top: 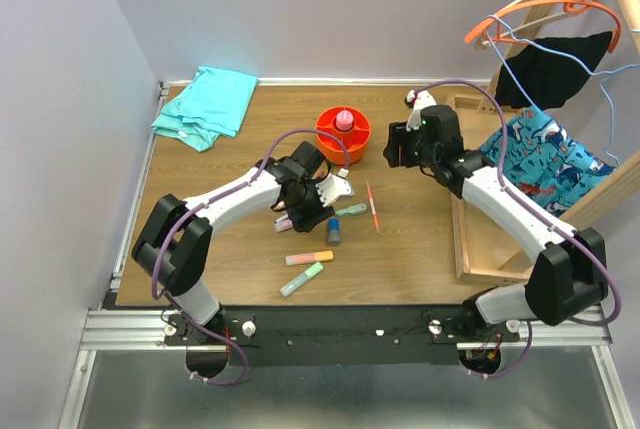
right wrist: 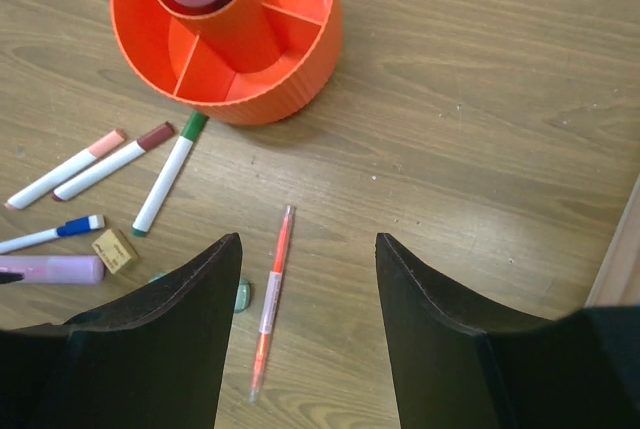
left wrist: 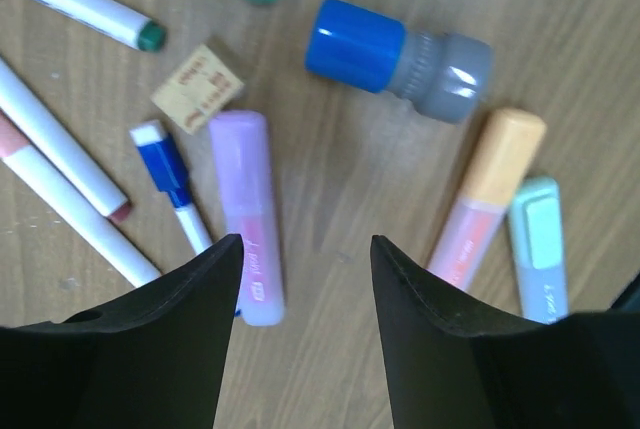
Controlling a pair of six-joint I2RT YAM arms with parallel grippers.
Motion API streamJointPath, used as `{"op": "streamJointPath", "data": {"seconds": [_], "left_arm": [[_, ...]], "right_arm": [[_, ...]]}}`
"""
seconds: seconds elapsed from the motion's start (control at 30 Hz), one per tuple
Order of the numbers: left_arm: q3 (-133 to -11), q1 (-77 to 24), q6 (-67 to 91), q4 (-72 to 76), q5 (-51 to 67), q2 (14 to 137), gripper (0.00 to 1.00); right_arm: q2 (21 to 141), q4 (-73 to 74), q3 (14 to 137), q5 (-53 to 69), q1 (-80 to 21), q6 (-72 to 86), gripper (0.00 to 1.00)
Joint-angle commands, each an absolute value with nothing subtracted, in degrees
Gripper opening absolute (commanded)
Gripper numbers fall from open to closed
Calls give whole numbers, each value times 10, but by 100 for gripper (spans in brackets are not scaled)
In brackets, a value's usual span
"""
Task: Sort the stationery into containers
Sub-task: Pick up the stationery from the center of the board.
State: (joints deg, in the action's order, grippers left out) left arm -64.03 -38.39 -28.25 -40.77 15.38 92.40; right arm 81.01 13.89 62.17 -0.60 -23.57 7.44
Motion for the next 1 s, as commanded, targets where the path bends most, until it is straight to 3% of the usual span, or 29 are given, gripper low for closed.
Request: {"op": "streamJointPath", "data": {"seconds": [0.0, 0.5, 0.73, 0.97], "left_arm": [[-676, -386, -244, -377, 109, 955, 61], [-711, -387, -222, -361, 87, 1040, 55], [-723, -387, -229, -370, 79, 1070, 40], [-698, -388, -223, -372, 78, 1059, 39]], "right_arm": [[774, 134, 608, -4, -230, 84, 64], [754, 122, 603, -10, -229, 75, 64], [748, 121, 592, -16, -226, 73, 64], [746, 119, 591, -16, -221, 73, 64]]}}
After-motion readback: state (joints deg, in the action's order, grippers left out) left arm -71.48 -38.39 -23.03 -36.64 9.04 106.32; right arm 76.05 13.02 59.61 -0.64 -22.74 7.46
